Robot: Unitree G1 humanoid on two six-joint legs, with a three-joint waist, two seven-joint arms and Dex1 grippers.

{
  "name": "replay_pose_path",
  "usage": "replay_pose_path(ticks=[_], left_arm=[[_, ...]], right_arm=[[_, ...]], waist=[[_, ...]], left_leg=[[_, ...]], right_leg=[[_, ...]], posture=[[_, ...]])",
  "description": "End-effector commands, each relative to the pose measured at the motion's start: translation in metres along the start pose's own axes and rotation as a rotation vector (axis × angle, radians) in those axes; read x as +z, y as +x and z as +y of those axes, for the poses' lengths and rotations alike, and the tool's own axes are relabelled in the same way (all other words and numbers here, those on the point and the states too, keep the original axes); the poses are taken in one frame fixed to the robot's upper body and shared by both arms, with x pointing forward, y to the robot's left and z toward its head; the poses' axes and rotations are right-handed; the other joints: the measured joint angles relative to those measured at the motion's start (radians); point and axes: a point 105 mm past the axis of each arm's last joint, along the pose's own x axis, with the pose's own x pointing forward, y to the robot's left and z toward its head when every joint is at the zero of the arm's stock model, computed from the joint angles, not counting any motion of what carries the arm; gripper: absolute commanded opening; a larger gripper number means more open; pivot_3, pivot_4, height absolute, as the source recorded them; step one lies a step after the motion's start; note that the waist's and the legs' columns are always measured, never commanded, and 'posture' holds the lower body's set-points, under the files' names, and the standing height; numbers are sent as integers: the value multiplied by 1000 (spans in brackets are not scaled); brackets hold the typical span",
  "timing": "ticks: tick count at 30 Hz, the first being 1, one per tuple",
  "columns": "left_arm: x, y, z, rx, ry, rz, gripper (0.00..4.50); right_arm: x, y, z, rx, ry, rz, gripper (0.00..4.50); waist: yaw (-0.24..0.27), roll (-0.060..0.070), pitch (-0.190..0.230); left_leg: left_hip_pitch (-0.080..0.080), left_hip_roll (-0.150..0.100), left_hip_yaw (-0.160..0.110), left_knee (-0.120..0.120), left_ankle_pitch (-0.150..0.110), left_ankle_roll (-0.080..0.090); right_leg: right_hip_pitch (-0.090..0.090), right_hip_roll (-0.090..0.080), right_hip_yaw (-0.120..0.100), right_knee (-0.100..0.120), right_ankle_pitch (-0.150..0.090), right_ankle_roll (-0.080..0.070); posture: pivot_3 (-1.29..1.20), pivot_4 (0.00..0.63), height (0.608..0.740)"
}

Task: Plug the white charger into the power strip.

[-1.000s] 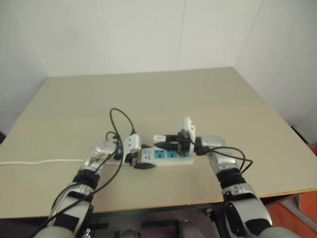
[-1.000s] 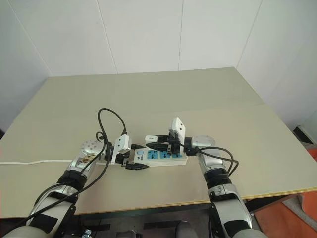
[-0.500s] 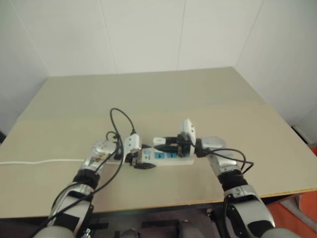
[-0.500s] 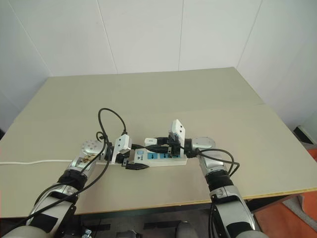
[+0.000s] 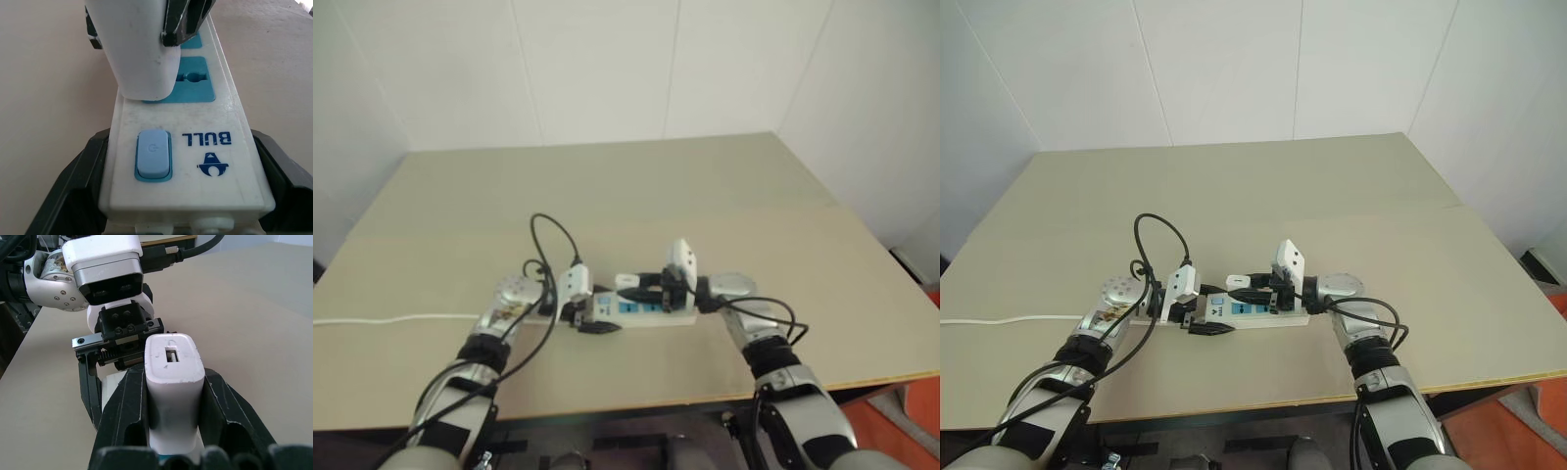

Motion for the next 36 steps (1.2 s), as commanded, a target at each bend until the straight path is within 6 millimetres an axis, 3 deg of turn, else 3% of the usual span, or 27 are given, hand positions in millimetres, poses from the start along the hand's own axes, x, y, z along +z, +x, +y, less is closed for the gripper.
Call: replay_pose_path(ticks=[1, 16, 27, 36], left_arm=[[-10, -3, -5, -15, -10, 48, 3323], [-12, -11, -6, -3, -14, 61, 3323], [-13, -12, -8, 7, -20, 62, 3323], [-15, -16, -11, 13, -28, 69, 3323]], right_arm=[[-3, -2, 1, 10, -10, 22, 1098], [-28, -24, 6, 86, -20, 138, 1098], [-31, -6, 13, 90, -9, 98, 1098], [-54, -33, 13, 52, 23, 161, 1098]], waist=[[0, 0, 0], [23, 0, 0], [19, -1, -1], [23, -1, -1]], left_leg=[[0, 0, 0, 0, 0, 0], [0, 0, 0, 0, -1, 1], [1, 1, 1, 0, -1, 1], [2, 1, 1, 0, -1, 1]], right_leg=[[0, 0, 0, 0, 0, 0], [0, 0, 0, -1, 0, 0], [1, 1, 0, -1, 0, 0], [1, 1, 0, -1, 0, 0]], posture=[[0, 150, 740], [0, 150, 740], [0, 150, 740], [0, 150, 740]])
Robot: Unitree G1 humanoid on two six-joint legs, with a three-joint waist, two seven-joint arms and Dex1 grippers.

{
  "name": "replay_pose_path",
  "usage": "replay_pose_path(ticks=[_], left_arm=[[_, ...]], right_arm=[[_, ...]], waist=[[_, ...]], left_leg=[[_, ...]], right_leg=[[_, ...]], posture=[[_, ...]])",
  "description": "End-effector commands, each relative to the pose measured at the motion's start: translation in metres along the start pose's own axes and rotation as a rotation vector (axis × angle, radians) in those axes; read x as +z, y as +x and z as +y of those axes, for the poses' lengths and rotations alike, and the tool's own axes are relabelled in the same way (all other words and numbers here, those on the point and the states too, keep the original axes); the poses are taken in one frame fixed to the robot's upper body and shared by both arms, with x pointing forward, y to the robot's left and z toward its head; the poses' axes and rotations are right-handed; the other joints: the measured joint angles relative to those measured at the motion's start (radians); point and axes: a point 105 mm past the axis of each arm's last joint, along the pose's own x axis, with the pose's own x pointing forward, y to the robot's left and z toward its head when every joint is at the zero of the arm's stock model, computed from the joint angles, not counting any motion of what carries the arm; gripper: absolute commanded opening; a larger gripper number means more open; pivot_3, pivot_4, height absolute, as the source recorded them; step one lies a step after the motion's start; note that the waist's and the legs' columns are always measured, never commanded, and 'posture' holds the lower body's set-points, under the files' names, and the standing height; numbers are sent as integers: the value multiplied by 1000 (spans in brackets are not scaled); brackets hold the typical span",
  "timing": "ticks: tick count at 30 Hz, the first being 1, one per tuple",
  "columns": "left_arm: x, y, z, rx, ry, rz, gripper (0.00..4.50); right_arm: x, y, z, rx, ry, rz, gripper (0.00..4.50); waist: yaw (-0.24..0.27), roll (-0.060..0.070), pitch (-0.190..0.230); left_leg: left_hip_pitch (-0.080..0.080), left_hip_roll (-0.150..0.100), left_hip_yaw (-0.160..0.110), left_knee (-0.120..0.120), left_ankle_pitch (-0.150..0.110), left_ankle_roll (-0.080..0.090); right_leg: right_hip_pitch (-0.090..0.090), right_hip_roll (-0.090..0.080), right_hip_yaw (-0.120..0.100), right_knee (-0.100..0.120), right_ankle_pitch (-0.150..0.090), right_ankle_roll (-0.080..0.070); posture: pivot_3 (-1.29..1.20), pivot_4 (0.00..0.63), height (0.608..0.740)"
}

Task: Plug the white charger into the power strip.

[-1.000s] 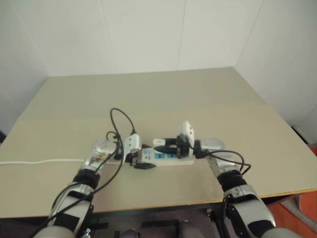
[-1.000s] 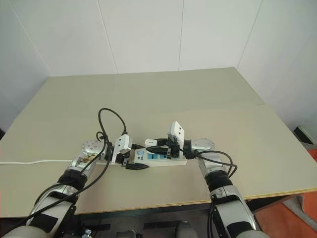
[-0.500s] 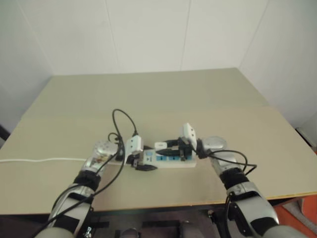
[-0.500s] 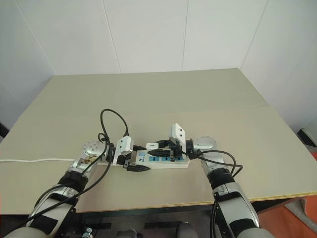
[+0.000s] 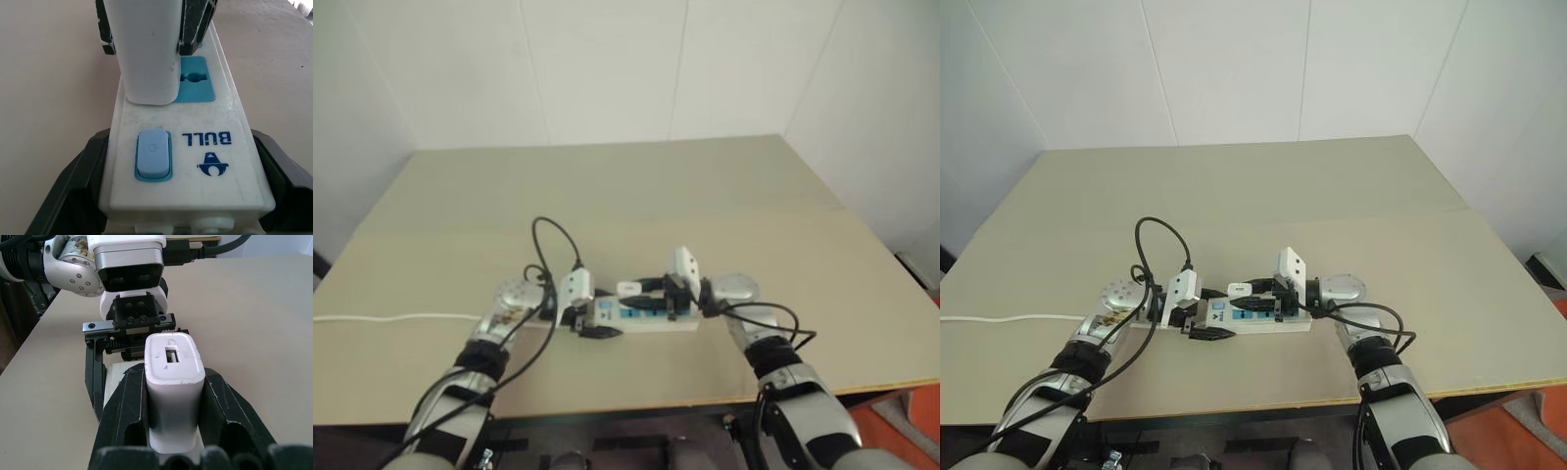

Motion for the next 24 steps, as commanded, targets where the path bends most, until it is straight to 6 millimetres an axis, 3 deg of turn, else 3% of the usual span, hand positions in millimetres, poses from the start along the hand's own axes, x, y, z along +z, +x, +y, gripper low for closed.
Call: replay_pose_path(ticks=[1, 24], left_arm=[[-16, -19, -2, 20, -29, 69, 3323], [-18, -37, -9, 43, -39, 102, 3323]], right_arm=[[-43, -27, 11, -14, 110, 143, 1098], [-65, -35, 19, -9, 141, 210, 1098]], waist=[[2, 0, 0], [1, -3, -2]], left_leg=[[0, 0, 0, 0, 0, 0], [0, 0, 0, 0, 0, 0]], right_leg=[[0, 0, 0, 0, 0, 0], [0, 0, 0, 0, 0, 0]], posture=[[0, 150, 740], [0, 150, 740]])
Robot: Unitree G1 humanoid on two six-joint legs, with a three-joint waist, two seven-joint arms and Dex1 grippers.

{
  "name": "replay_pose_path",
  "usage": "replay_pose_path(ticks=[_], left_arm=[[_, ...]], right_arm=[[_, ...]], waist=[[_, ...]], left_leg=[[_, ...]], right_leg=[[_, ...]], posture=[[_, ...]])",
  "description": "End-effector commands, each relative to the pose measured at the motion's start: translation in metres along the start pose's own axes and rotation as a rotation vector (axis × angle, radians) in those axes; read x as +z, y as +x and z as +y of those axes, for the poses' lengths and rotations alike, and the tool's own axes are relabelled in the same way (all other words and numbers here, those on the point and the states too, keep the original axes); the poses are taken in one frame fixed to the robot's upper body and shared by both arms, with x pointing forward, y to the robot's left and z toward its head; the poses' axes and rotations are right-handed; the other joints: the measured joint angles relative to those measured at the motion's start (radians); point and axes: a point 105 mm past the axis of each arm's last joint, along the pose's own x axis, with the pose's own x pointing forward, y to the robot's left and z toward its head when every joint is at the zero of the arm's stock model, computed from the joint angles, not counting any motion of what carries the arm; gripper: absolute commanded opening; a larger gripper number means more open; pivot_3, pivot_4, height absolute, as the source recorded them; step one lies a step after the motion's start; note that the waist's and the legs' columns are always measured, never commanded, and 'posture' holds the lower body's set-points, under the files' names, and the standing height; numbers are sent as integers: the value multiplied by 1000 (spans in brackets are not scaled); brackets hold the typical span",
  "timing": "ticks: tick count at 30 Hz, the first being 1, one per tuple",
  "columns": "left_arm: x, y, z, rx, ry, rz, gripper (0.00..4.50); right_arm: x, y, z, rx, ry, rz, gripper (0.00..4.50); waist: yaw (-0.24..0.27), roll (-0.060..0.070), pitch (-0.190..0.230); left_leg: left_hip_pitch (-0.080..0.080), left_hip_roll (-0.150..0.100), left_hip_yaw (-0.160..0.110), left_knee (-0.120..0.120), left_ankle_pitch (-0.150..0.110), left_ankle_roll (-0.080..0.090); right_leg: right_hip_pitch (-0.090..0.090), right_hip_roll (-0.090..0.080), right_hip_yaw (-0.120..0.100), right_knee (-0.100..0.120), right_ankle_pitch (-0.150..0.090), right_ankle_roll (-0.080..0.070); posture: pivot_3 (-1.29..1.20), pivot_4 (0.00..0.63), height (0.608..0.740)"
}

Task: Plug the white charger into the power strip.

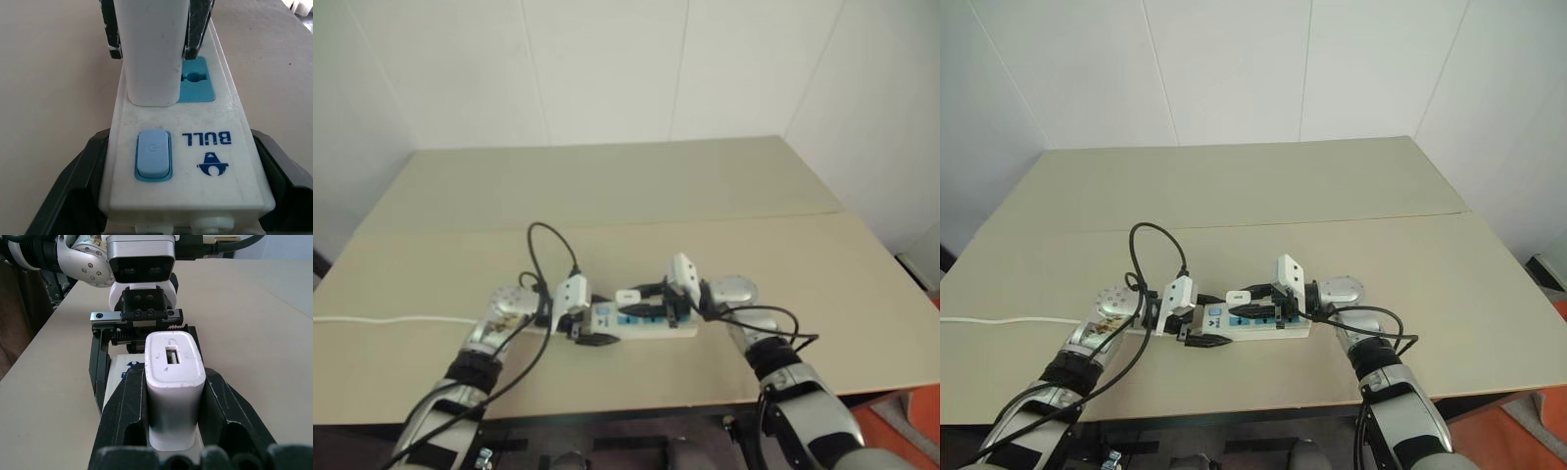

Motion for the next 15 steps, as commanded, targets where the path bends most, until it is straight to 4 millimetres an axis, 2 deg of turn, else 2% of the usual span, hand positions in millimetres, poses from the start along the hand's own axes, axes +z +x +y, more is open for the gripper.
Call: replay_pose_path(ticks=[1, 11, 12, 15], left_arm=[[-16, -31, 3, 42, -29, 92, 3323], [-13, -24, 8, 44, -22, 88, 3323], [-13, -24, 8, 44, -22, 88, 3323], [-13, -21, 9, 42, -22, 84, 3323]], right_arm=[[-61, -35, 14, -63, 176, 204, 1098], [-52, -27, 7, -85, 142, 179, 1098], [-51, -27, 7, -87, 140, 178, 1838], [-46, -24, 6, -77, 129, 164, 2801]], waist=[[0, -1, 0], [-1, -1, -1], [-1, -2, -1], [-3, -5, -2]], left_leg=[[0, 0, 0, 0, 0, 0], [2, 0, 0, 0, 0, 0], [2, 0, 0, 0, 0, 0], [6, 1, 0, -1, 0, 0]], right_leg=[[0, 0, 0, 0, 0, 0], [1, 0, 0, 0, 0, 0], [2, 0, 0, 1, 0, 0], [6, 1, 0, 0, 0, 0]], posture=[[0, 150, 740], [0, 150, 740], [0, 150, 740], [0, 150, 740]])
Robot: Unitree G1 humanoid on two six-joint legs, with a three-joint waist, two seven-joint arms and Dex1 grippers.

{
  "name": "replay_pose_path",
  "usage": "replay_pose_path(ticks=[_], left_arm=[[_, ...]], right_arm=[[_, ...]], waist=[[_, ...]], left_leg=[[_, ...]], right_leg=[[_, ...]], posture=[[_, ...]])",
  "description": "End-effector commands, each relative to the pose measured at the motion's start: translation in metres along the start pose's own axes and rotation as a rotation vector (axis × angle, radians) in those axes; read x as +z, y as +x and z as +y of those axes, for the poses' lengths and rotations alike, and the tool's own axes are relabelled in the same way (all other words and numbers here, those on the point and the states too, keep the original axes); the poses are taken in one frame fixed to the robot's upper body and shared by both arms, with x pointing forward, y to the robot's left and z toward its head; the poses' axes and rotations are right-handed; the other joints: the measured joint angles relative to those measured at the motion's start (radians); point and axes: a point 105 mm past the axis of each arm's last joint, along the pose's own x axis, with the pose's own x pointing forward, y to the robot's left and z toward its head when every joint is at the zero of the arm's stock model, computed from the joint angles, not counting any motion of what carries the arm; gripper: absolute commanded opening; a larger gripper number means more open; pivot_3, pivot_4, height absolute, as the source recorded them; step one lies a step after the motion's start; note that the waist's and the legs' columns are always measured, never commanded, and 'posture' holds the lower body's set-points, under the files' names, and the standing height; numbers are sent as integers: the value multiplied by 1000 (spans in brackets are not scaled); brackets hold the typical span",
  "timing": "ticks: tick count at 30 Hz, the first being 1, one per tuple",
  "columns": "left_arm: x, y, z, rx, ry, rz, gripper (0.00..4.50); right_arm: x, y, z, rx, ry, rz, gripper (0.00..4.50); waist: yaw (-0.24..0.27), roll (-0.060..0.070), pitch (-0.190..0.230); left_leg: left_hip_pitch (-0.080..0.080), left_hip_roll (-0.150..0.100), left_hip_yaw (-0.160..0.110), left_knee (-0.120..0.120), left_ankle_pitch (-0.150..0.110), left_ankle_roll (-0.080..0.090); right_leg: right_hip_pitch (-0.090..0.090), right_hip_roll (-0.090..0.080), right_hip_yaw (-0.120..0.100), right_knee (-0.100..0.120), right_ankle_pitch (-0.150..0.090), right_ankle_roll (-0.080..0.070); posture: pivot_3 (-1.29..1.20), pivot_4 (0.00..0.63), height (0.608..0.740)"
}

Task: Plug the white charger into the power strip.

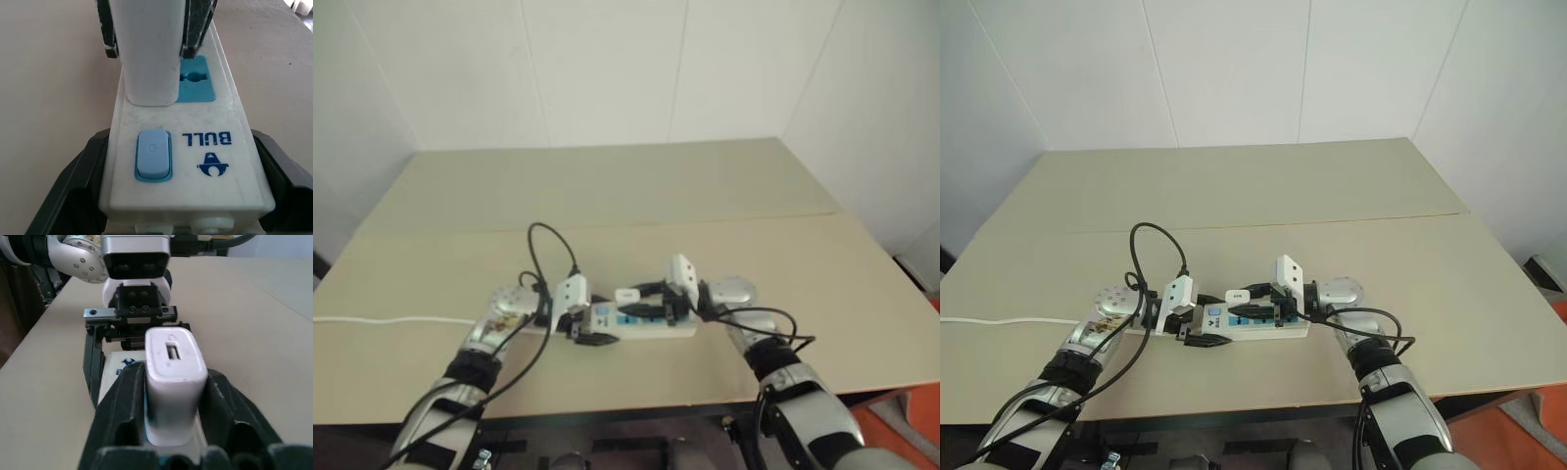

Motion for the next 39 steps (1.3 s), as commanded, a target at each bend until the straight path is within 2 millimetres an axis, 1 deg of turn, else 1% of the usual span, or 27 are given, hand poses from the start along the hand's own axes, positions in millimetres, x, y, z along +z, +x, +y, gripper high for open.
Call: replay_pose_path(ticks=[1, 3, 4, 5, 9, 13, 16, 20, 23, 27, 30, 32, 35, 39], left_arm=[[-11, -20, 7, 42, -8, 71, 3323], [-10, -19, 8, 41, -8, 69, 3323], [-10, -18, 8, 41, -8, 68, 3323], [-10, -18, 8, 40, -7, 68, 3323], [-9, -16, 9, 38, -5, 62, 3323], [-9, -11, 8, 37, -7, 51, 3323], [-9, -7, 7, 34, -11, 41, 3323], [-9, 0, 6, 33, -21, 24, 3323], [-9, 6, 5, 30, -26, 13, 3323], [-9, 10, 5, 28, -27, 4, 3323], [-6, 12, 9, 38, -24, -7, 3323], [-3, 12, 13, 52, -22, -17, 3323], [-1, 12, 16, 69, -20, -28, 3323], [1, 9, 20, 92, -25, -38, 3323]], right_arm=[[-41, -16, 11, -24, 128, 128, 3122], [-37, -14, 11, -22, 120, 121, 3841], [-36, -14, 11, -21, 119, 118, 4226], [-36, -14, 11, -21, 115, 117, 4474], [-29, -15, 10, -15, 104, 101, 4474], [-15, -24, 4, -37, 70, 76, 4474], [-1, -41, -1, -54, 32, 73, 4474], [15, -71, -8, -94, -4, 108, 4474], [22, -91, -13, -130, -25, 144, 4474], [29, -111, -18, -183, -43, 172, 4474], [35, -129, -26, -265, -73, 188, 4474], [41, -141, -36, -364, -106, 188, 4474], [50, -151, -47, -490, -144, 167, 4474], [55, -157, -52, -588, -144, 138, 4474]], waist=[[-2, -2, 0], [-4, -3, -1], [-4, -3, -1], [-3, -4, -1], [-3, -4, -1], [1, -4, -1], [5, -4, 0], [9, -4, 1], [13, -2, 3], [28, -2, 3], [33, -3, 4], [37, -3, 4], [37, -3, 5], [36, -3, 5]], left_leg=[[3, 0, 0, -1, 0, 0], [9, 1, 1, -4, 0, 0], [10, 1, 1, -4, 0, 0], [9, 1, 1, -4, 0, 0], [9, 2, 1, -5, 0, 0], [9, 2, 1, -5, 0, 1], [8, 1, 1, -5, 0, 1], [7, 0, 1, -5, 0, 1], [7, 0, 1, -5, 0, 1], [7, 0, 1, -5, 0, 1], [6, -1, 2, -5, 0, 1], [5, -1, 1, -5, 0, 1], [5, -1, 1, -5, 0, 1], [5, -1, 1, -5, 0, 1]], right_leg=[[3, 0, 0, -1, 0, 0], [9, 1, 0, -3, -1, -1], [9, 1, 0, -3, -1, -1], [9, 1, 0, -3, -1, -1], [8, 2, 0, -3, -1, -1], [8, 1, 0, -3, -1, -1], [8, 1, 0, -3, -1, -1], [7, 0, 0, -4, -1, -1], [7, 0, 0, -4, -1, -1], [8, -1, 0, -4, -1, 0], [7, -1, 0, -5, -1, 0], [7, -2, 0, -5, -1, 0], [7, -2, -1, -6, -1, 0], [7, -2, -1, -5, -1, 0]], posture=[[0, 150, 740], [0, 150, 740], [0, 150, 740], [0, 150, 740], [0, 150, 740], [0, 150, 740], [0, 150, 740], [0, 150, 740], [0, 150, 740], [0, 150, 740], [0, 150, 740], [0, 150, 740], [0, 150, 740], [0, 150, 740]])
